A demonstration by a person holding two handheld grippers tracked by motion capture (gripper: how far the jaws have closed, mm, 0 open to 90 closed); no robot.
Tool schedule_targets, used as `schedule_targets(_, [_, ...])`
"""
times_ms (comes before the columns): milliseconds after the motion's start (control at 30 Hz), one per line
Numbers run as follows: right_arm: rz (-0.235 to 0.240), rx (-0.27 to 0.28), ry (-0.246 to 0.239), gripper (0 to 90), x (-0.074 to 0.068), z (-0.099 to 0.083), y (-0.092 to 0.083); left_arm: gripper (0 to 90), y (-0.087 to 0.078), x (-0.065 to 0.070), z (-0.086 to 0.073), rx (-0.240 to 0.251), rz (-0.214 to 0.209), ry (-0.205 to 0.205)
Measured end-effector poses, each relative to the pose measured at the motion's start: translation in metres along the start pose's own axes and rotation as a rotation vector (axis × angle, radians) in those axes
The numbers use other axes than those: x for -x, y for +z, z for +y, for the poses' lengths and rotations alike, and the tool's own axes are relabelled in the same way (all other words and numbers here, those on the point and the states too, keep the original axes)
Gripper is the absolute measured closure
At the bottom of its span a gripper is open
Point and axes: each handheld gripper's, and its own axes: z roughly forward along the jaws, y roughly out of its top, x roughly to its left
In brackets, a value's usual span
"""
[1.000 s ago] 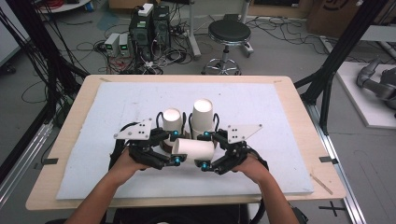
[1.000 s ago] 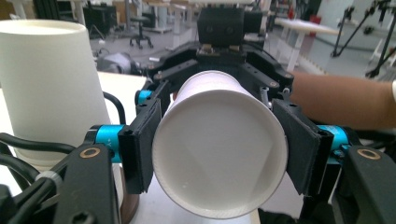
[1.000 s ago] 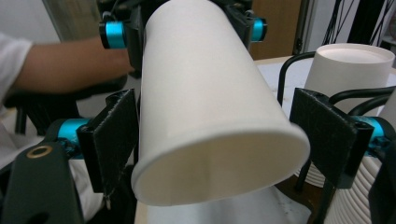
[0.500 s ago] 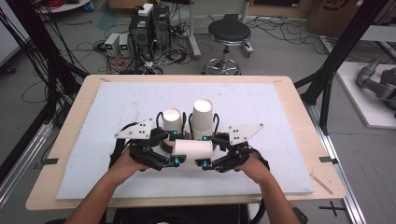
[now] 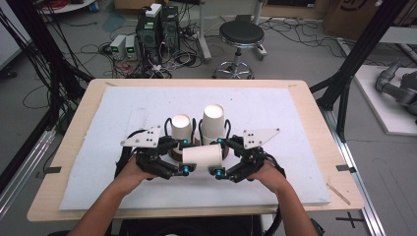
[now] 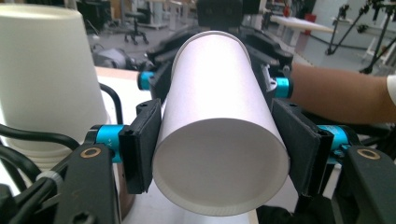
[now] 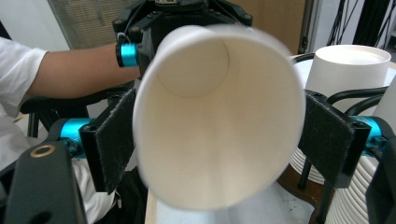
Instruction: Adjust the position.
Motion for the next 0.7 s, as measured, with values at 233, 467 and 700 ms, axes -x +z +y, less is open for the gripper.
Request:
schedule_targets(233, [-0.009,0.033,-0.037,29.8,-0.0007,0.0008,0.0025,36.5,0.001,0.0011,-0.0004,0.006,-0.001,0.016])
schedule_targets(467, [0.024,0.009,-0.041,41.3,0.0003,0.0013,-0.0012,32.8,0.0035,-0.0018,-0.0049,-0.025,0.01,-0.033])
schedule_targets(700, [0.043,-0.031,-0.04,44.3,0.0007,0.004,-0.0021,27.0,0.0043,-0.0011,-0.0034,-0.059,0.024,-0.015])
